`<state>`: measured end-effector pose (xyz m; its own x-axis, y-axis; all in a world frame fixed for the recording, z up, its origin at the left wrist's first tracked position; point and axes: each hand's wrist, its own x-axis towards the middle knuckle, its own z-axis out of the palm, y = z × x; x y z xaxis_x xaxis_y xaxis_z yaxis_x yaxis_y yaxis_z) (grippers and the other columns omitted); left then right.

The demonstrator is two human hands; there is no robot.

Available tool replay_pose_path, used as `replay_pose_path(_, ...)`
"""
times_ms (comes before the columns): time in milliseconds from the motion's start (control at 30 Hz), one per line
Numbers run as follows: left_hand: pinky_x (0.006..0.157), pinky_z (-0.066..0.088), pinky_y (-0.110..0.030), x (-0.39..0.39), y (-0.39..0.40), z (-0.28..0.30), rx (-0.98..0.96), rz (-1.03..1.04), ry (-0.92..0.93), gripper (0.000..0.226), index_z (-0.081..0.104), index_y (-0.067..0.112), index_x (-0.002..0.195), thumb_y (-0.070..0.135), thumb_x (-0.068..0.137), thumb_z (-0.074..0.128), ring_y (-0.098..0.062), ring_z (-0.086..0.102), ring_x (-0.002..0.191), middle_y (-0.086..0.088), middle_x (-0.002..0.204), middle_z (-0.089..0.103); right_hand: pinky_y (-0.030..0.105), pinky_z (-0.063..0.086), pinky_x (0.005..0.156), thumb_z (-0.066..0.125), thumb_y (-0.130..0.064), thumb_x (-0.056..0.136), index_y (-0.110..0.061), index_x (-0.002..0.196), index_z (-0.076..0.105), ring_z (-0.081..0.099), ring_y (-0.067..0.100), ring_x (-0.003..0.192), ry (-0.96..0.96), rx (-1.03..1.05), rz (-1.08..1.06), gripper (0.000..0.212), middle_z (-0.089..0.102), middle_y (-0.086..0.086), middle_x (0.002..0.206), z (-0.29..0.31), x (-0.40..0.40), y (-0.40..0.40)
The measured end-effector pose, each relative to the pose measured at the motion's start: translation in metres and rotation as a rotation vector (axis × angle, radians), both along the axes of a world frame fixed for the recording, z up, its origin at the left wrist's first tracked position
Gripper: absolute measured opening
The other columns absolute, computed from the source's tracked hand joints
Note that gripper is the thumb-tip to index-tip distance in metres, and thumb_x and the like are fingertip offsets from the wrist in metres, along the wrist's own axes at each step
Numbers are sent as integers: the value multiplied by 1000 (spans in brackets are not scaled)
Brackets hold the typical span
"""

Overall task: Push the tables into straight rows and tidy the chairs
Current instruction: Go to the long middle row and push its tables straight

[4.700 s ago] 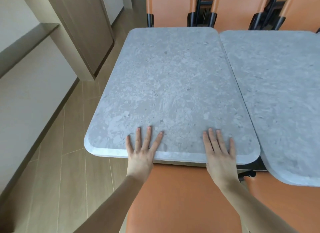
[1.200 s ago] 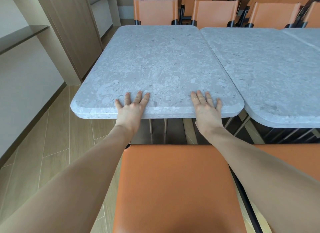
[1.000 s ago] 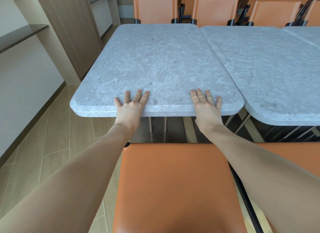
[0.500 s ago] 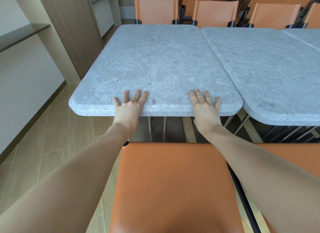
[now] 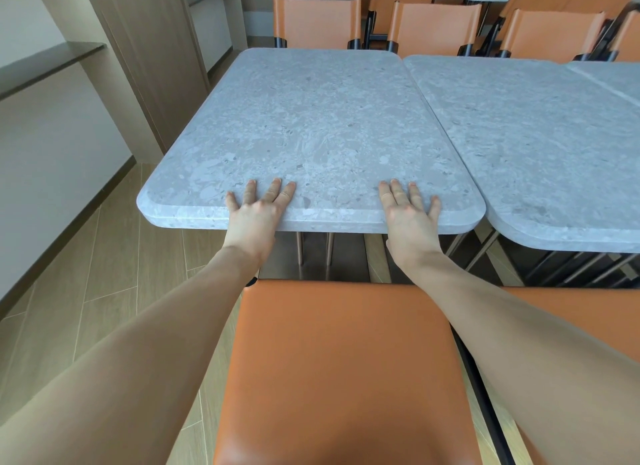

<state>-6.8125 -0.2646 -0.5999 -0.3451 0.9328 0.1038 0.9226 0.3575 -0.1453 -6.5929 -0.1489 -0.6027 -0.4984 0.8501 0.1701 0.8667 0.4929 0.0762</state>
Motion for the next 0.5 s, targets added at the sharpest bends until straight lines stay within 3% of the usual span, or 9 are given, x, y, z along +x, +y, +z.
replay_pose_path(500,118,19,-63,10,-19,-3,22,5,26,100,-2,30,162,-17,88,47,-40,9,155,5,170,7,62,11,120,63,15,80,-18,160,6,7,33,155,1,-3,9,104,10,5,168,-2,12,-16)
